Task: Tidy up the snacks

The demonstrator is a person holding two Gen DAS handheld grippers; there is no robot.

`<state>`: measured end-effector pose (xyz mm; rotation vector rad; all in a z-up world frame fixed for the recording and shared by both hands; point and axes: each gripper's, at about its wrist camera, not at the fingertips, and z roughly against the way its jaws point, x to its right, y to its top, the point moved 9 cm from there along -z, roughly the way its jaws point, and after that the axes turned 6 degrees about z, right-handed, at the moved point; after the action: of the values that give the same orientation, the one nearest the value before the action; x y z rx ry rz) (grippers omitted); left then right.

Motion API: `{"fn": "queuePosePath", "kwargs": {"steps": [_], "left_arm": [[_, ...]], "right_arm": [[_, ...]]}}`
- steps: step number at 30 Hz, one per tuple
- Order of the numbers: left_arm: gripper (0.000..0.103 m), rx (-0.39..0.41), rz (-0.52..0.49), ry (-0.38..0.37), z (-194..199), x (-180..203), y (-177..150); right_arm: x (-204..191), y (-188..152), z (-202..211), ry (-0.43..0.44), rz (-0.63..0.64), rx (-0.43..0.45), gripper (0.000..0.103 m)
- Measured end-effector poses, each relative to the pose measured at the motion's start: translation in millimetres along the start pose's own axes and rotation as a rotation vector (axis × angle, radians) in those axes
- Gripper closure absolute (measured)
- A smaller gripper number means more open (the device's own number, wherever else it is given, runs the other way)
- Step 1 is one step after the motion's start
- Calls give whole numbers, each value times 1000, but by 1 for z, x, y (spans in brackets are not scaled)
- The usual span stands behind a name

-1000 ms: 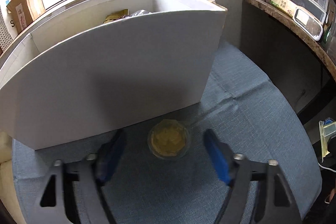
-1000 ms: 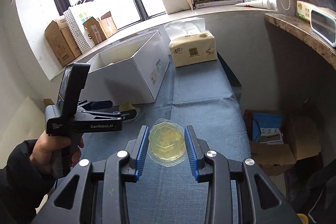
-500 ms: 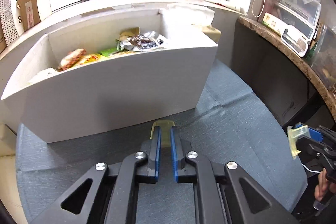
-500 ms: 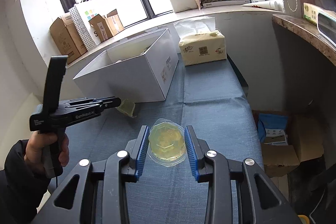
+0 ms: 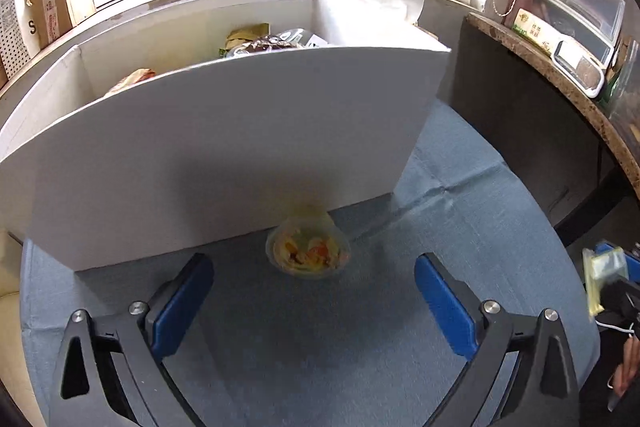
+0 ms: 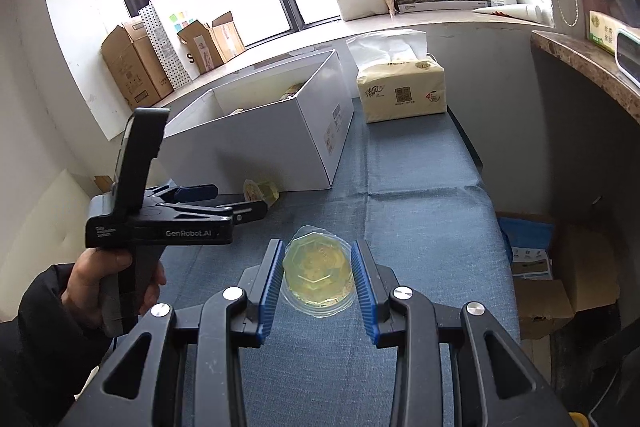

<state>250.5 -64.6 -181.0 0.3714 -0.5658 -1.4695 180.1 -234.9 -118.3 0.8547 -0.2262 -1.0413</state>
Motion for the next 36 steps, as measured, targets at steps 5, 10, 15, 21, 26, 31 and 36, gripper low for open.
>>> {"fn": "queuePosePath", "kwargs": {"steps": [5,10,15,21,26,31,36], "left_arm": [[1,-36,41,5,-17,-8,2],[53,-8,5,8,-13,-4,3],[52,-6,-14,-7,1,1,-1],[52,54,19,-58,50,-5,-4],[52,167,11,-57,111,-17,6],[52,286,43,-33,172,-49,39],[52,352,68,15,197,-86,85]], "right_arm": [[3,-2,2,2,-8,-1,65],[7,-4,-1,6,-23,-10,65],[3,-5,1,11,-15,-7,66],[-2,-1,0,25,-9,-2,66],[-18,16,-5,46,34,7,65],[-47,61,-9,97,101,46,65],[-74,123,-23,124,167,89,65]]}}
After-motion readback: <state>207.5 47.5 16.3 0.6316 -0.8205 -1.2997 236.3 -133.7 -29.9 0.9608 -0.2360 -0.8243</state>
